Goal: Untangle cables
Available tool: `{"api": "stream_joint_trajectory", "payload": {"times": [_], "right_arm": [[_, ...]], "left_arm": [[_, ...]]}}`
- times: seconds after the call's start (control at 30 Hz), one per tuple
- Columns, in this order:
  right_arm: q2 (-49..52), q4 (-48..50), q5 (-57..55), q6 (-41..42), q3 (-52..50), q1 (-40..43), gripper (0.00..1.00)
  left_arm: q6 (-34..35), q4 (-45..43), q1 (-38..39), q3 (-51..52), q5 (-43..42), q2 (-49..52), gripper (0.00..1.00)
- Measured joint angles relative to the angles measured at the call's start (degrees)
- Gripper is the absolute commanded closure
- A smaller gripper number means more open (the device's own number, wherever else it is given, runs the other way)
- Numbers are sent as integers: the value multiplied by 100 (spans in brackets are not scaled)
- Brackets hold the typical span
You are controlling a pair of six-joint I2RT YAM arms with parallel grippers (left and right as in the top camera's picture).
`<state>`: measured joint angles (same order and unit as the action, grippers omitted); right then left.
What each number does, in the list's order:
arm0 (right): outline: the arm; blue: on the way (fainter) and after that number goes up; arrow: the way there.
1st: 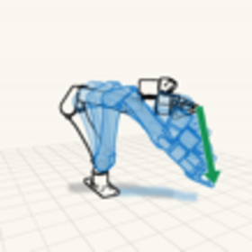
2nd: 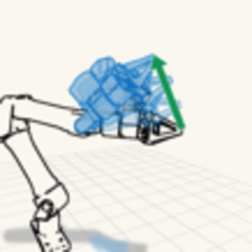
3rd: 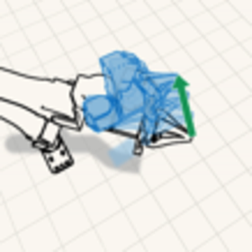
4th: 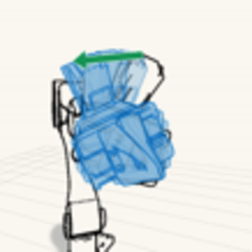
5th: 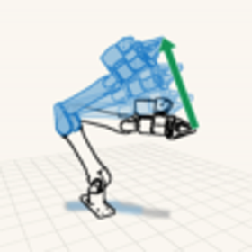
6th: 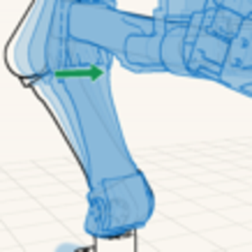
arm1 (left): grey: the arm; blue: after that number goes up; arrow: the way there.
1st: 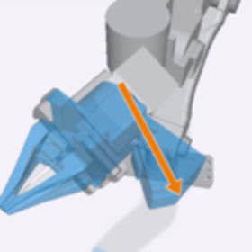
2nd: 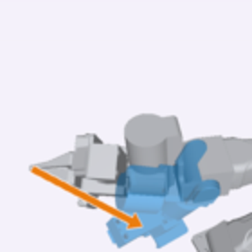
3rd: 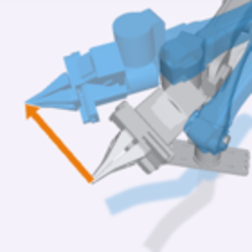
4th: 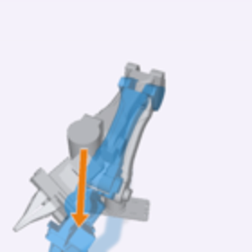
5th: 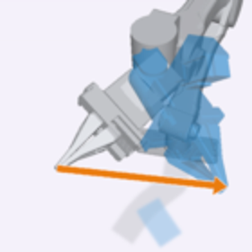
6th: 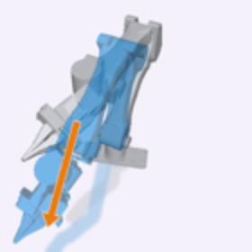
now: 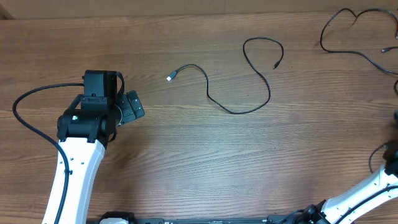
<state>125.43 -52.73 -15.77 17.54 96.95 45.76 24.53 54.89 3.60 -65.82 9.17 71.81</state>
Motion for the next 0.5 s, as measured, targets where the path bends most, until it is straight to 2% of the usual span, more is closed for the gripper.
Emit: {"api": "stream_joint_trajectory", "payload": {"times": [0.07, 0.27, 0.43, 0.5], "right_arm": [[-2, -201, 562, -28, 323, -22, 67], [-286, -549, 2680, -87, 997, -448, 60], [-422, -601, 3547, -96, 1040, -1163, 53], [-420, -608, 3729, -114, 1023, -1606, 33]], "left_arm": [[0, 0, 2, 0, 0, 0, 0], [0, -2, 2, 0, 0, 0, 1], [0, -2, 2, 0, 0, 0, 1], [0, -2, 2, 0, 0, 0, 1]]}}
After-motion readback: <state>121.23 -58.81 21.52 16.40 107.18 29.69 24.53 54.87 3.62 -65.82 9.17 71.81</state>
